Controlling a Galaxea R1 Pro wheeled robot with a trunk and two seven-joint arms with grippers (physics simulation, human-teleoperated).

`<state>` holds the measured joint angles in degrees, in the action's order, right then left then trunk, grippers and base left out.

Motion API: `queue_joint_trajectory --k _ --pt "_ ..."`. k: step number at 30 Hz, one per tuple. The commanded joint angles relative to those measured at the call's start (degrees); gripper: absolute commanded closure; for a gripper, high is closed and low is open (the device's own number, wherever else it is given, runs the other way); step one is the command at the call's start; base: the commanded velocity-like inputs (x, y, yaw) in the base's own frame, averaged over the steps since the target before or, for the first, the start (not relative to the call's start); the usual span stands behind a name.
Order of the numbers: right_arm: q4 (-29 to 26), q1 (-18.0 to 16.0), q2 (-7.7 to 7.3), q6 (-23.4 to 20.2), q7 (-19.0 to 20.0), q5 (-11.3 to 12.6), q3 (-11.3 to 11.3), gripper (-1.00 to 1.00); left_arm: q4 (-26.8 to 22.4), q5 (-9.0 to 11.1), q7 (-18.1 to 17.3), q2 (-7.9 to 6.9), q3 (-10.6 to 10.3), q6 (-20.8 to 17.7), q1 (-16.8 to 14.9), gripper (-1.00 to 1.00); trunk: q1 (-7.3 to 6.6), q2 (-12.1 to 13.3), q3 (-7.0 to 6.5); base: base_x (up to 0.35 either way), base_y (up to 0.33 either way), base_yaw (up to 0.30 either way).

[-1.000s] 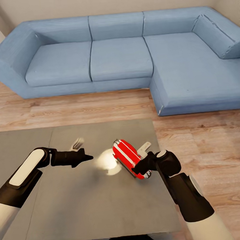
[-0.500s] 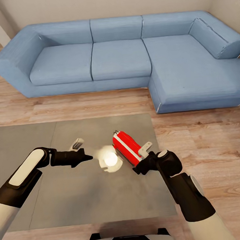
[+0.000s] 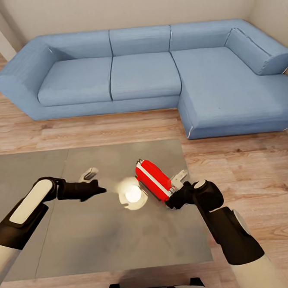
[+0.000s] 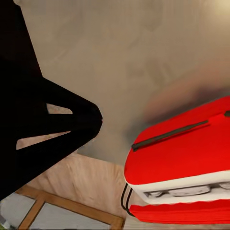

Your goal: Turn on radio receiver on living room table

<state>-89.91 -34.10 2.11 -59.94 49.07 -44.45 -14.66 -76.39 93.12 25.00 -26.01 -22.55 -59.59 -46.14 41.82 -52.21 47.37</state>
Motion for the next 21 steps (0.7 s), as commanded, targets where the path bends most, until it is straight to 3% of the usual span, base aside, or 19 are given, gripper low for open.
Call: queue_joint_trajectory --k 1,5,7,10,11,14,16,19,20,21 --pt "0.0 0.0 -1.07 -0.06 -0.01 0.15 0.65 -1.0 0.12 -1.03 -0.02 0.0 -0.02 0.01 0.0 1.0 0.0 0.0 -0.09 0.0 0.0 0.0" --pt "0.09 -0.07 -5.31 -0.06 -0.01 0.29 3.25 -1.0 2.04 -3.86 0.06 -0.08 -0.27 0.0 0.0 1.0 0.0 0.0 -0.45 0.0 0.0 0.0" --pt "0.09 -0.11 -7.2 -0.06 -0.02 0.31 4.73 -1.0 4.54 -4.46 0.05 -0.09 -2.31 0.13 0.0 1.0 0.0 0.0 -0.63 0.0 0.0 0.0" --pt "0.09 0.88 -9.37 -0.06 0.08 0.32 8.59 -1.0 8.45 -4.9 0.11 -0.15 -8.26 0.55 0.0 1.0 0.0 0.0 -0.9 0.0 0.0 0.0" --pt "0.09 2.86 -9.89 -0.06 0.05 0.33 11.03 -1.0 10.22 -5.02 0.22 -0.3 -10.94 0.72 0.0 1.0 0.0 0.0 -0.99 0.0 0.0 0.0" --pt "0.12 7.96 -10.28 -0.06 -0.03 0.33 16.54 -1.0 14.36 -5.06 0.1 -0.44 -15.75 4.4 0.3 1.0 0.0 0.0 -1.26 0.0 0.0 0.0" --pt "0.24 11.95 -10.35 -0.06 0.1 0.36 22.04 -1.0 18.66 -4.94 -0.28 -0.45 -22.9 11.12 0.94 1.0 0.0 0.0 -1.44 0.0 0.0 0.0" --pt "0.39 15.62 -10.3 1.5 0.32 0.4 27.43 -1.0 21.89 -4.44 -2.02 -0.43 -32.42 15.7 1.15 1.0 0.0 0.0 -1.71 0.0 0.0 0.0" --pt "0.4 16.2 -10.3 1.83 0.36 0.4 28.28 -1.0 22.32 -4.37 -2.73 -0.42 -33.9 16.42 1.17 1.0 0.0 0.0 -1.8 0.0 0.0 0.0" --pt "0.41 17.27 -10.23 2.51 0.43 0.41 29.94 -1.0 23.14 -4.27 -4.54 -0.4 -36.68 17.91 1.19 1.0 0.0 0.0 -1.89 0.0 0.0 0.0"
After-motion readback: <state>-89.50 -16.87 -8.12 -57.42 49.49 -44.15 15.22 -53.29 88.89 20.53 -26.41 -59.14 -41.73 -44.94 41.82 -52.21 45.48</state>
